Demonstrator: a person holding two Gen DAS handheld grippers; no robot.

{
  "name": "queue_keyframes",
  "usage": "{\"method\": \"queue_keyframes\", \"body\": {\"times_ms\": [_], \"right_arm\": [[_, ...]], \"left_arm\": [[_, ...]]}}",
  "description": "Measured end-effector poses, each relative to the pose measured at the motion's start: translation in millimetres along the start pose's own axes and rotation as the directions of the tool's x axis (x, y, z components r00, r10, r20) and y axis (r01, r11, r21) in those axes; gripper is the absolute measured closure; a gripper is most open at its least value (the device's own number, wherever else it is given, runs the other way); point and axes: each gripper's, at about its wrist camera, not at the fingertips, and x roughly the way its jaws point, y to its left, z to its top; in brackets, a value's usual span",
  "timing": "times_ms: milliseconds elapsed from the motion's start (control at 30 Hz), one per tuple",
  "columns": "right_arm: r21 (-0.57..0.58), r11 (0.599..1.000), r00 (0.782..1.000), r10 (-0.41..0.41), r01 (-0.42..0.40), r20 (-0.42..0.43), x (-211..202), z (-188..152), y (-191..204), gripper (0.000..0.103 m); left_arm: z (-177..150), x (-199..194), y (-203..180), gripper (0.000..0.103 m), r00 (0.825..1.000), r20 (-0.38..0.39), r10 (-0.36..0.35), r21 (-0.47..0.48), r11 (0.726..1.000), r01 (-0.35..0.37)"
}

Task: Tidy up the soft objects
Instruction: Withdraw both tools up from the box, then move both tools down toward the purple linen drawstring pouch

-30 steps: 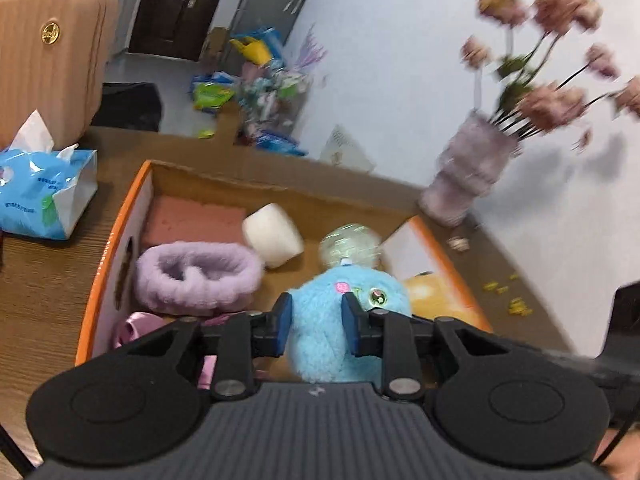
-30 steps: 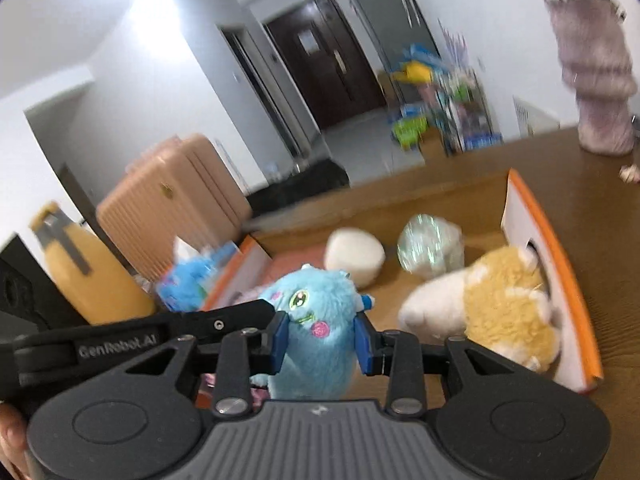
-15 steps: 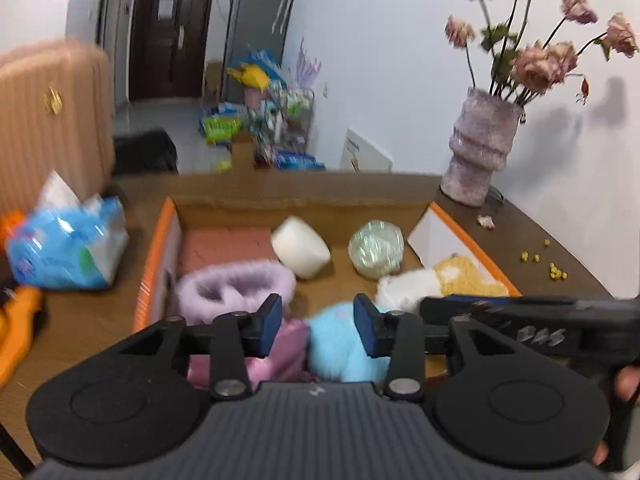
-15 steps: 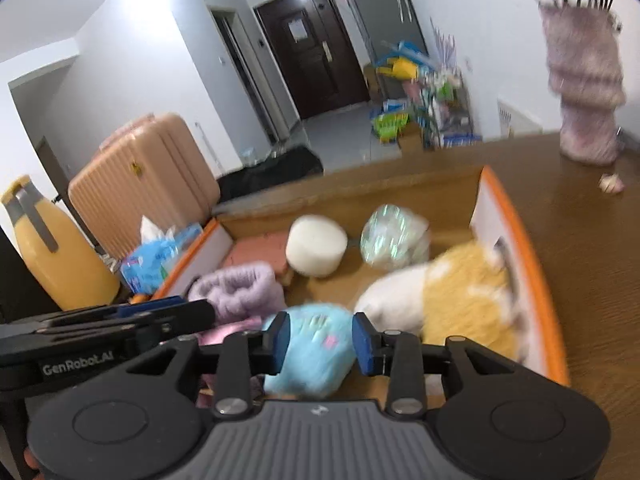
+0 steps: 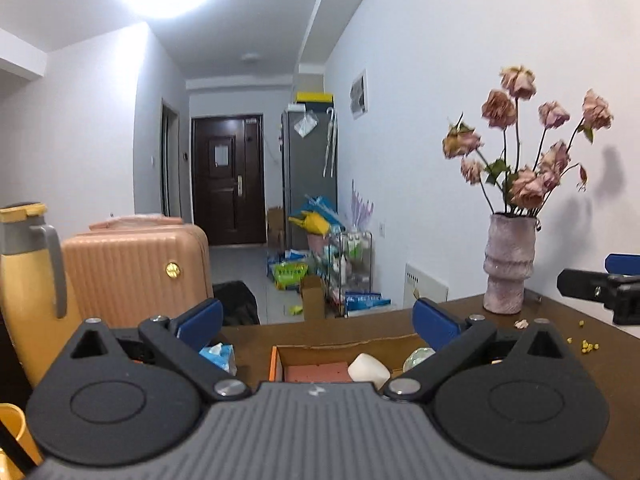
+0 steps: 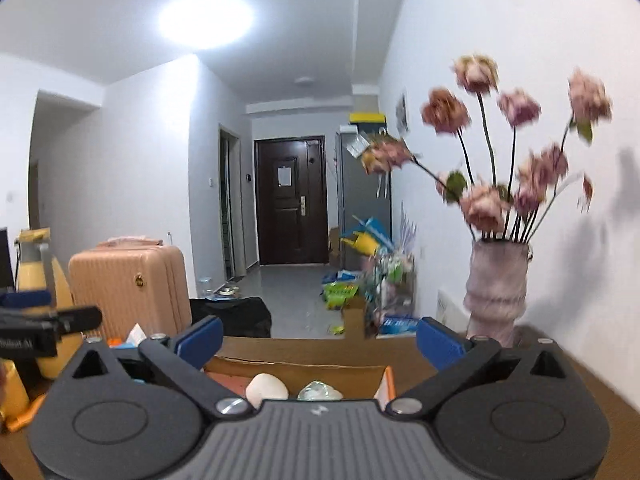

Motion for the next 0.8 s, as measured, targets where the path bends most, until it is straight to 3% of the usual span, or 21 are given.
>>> {"method": "queue_keyframes", "body": {"times_ms": [333,633,800], "right_arm": [[0.004,1.0,0.998,0.017,-0.018,0.055,-67,-2,16,0.0],[0.041,0.998,0.996,0.045,-0.048,0.072,-163,-59,33,0.0],[0.027,0.997,0.995,0.064,-0.066,0.075,-212,-96,48,0.0]], "left_arm": [[-6,-70,13,0.0,0.999,0.039,0.023,-0.038,0.999,-0.021],[-60,-171,11,0.0,0.998,0.054,0.029,-0.009,1.0,-0.029],[-96,-222,13,0.0,0.998,0.05,0.028,-0.041,0.999,-0.025]]}}
